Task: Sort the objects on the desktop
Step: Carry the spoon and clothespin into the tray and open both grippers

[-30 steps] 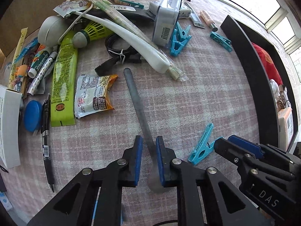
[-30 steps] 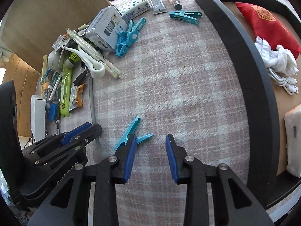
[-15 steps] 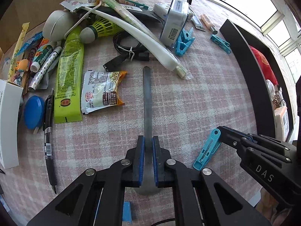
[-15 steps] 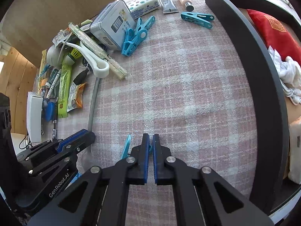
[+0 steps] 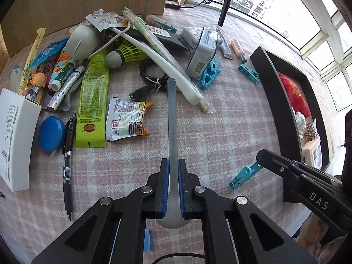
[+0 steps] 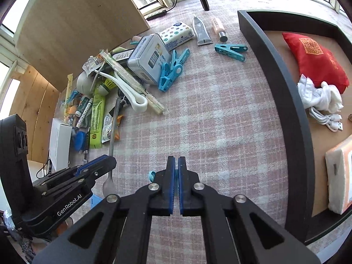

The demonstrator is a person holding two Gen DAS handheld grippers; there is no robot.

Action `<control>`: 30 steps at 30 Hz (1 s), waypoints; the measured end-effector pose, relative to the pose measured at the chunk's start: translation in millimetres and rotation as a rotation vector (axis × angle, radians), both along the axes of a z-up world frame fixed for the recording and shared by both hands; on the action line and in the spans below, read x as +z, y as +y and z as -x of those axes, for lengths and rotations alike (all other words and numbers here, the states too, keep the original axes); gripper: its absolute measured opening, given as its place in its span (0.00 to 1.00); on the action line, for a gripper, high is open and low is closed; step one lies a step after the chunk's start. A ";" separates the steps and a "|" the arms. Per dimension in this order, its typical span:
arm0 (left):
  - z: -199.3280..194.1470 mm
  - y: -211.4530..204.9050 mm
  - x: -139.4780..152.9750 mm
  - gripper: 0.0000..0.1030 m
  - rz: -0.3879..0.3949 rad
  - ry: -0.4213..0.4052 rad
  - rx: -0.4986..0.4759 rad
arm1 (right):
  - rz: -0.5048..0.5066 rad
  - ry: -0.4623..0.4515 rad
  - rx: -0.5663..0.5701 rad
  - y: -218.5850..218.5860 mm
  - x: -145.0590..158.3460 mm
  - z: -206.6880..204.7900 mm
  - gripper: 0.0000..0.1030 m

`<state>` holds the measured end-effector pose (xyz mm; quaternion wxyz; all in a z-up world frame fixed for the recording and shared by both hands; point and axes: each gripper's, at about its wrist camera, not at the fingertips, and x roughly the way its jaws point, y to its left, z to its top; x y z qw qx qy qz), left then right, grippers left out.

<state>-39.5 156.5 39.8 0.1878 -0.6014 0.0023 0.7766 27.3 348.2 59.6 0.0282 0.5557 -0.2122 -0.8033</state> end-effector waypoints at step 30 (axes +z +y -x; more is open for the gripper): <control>-23.6 210.7 72.6 0.07 -0.142 0.098 -0.255 | -0.130 0.189 -0.299 215.7 88.6 -41.5 0.03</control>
